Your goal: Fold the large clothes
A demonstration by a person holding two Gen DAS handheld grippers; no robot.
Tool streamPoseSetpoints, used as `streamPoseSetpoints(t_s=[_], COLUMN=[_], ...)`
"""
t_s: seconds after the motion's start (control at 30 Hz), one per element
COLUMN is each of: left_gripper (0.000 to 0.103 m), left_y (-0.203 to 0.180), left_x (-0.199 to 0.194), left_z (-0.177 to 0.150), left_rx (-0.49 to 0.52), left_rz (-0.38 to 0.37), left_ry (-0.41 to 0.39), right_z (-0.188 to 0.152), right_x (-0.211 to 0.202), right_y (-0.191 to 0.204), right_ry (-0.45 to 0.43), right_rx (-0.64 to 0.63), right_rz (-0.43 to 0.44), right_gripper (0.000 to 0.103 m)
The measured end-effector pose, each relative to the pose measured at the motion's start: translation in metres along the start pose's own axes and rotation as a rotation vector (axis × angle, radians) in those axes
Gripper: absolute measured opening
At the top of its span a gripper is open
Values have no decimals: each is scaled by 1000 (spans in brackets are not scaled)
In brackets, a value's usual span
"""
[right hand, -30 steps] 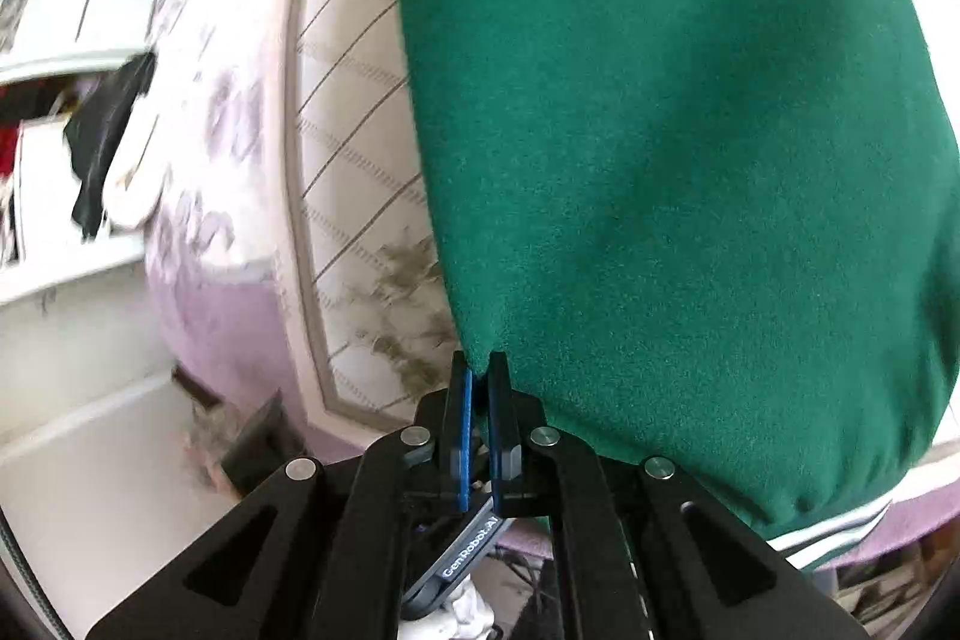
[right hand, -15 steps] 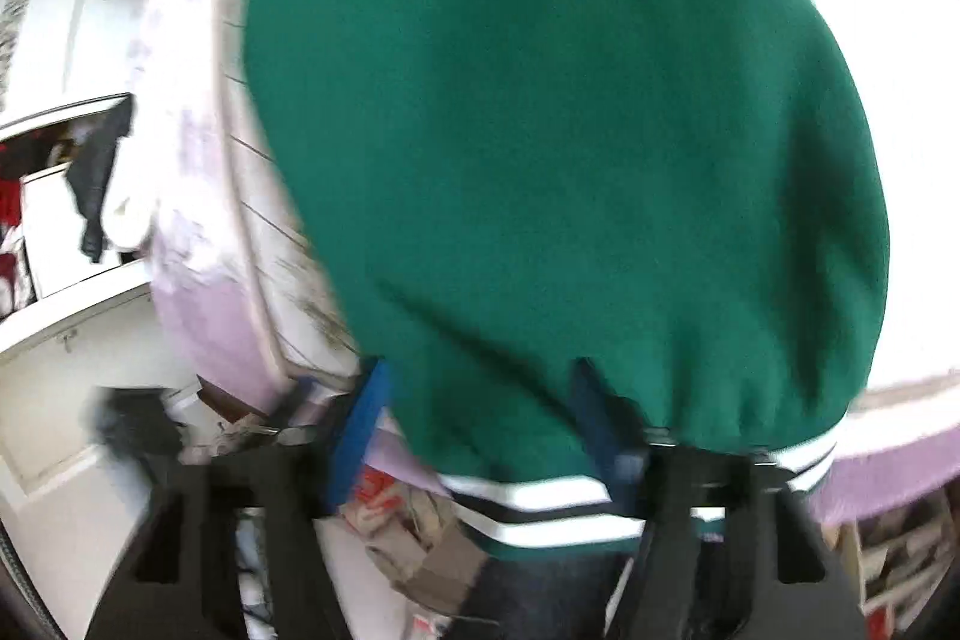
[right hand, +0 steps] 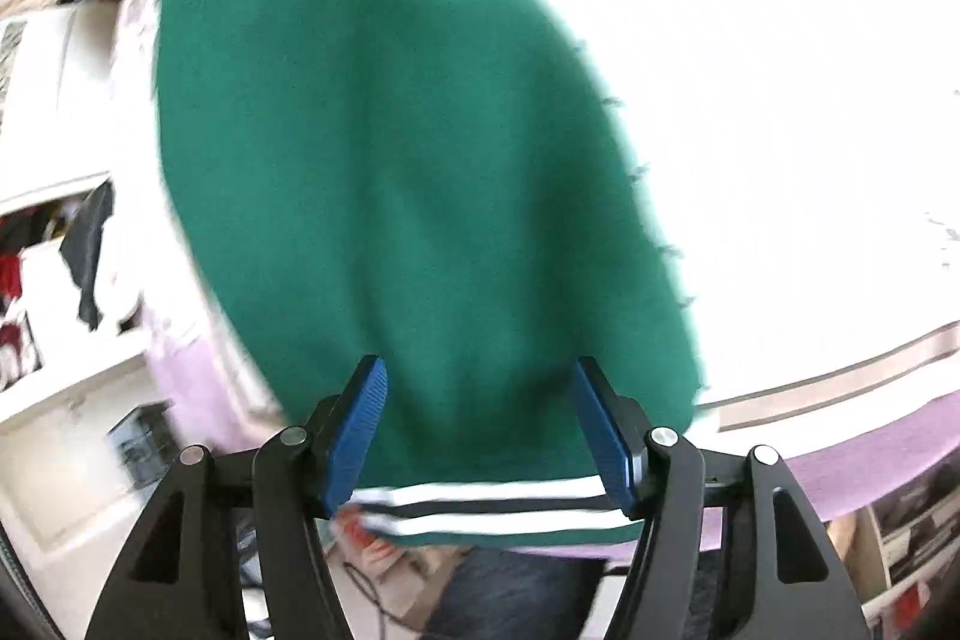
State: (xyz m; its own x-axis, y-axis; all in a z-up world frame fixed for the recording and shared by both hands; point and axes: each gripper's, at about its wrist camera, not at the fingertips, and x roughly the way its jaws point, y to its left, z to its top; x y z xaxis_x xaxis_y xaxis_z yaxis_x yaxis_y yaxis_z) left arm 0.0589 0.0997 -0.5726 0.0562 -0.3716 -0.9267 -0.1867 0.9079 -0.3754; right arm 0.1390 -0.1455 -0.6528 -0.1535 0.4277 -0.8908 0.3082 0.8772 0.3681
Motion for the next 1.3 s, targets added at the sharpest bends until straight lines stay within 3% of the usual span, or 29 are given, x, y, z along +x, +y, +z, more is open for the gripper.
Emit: streamPoseSetpoints(t_s=[0.1,0.2,0.3,0.4,0.5,0.6,0.7,0.77,0.83,0.87,0.93,1.0,1.07,1.1,1.17,1.23,1.27,1.3], left_gripper=[3,3,3,3,4,8,9,11,11,11,11,11,12,11,14,32,37,43], left_y=[-10,-12,-1,16,34,48,49,50,53,55,60,64,59,74,58,41,35,30], left_x=[-45,-85,-80,-52,-23,-6,-13,-16,-15,-14,-13,-16,-32,-53,-82,-105,-115,-122], left_z=[2,3,5,7,12,16,15,13,14,15,16,15,16,12,15,27,36,46], left_rx=[-21,-49,-115,-204,-227,-269,-255,-249,-256,-261,-275,-284,-308,-315,-287,-250,-237,-224], left_rz=[-58,-90,-45,-3,42,20,25,21,7,3,-9,-22,-25,-26,-38,-62,-86,-89], left_ry=[-104,-172,-161,-115,-71,-32,-23,-24,-19,-17,-11,-2,16,20,16,2,-21,-47], right_z=[10,8,6,5,2,2,6,6,5,8,23,32,31,33,34,38,43,43], right_x=[-13,-13,-4,14,38,43,24,11,-2,-2,17,44,61,58,49,35,28,32], right_y=[-30,-38,-39,-35,-29,-23,-16,2,8,13,25,23,25,29,41,56,65,73], right_ry=[8,6,26,47,94,117,75,-4,-80,-86,-59,-37,-2,17,22,34,45,48], right_rx=[80,72,48,24,-11,0,14,21,6,-5,-49,-40,29,45,49,48,43,37], right_rz=[12,28,48,79,67,84,104,191,272,308,225,65,72,63,62,89,91,87], right_gripper=[66,66,66,66,66,66,66,65,41,21,16,0,0,1,7,10,20,43])
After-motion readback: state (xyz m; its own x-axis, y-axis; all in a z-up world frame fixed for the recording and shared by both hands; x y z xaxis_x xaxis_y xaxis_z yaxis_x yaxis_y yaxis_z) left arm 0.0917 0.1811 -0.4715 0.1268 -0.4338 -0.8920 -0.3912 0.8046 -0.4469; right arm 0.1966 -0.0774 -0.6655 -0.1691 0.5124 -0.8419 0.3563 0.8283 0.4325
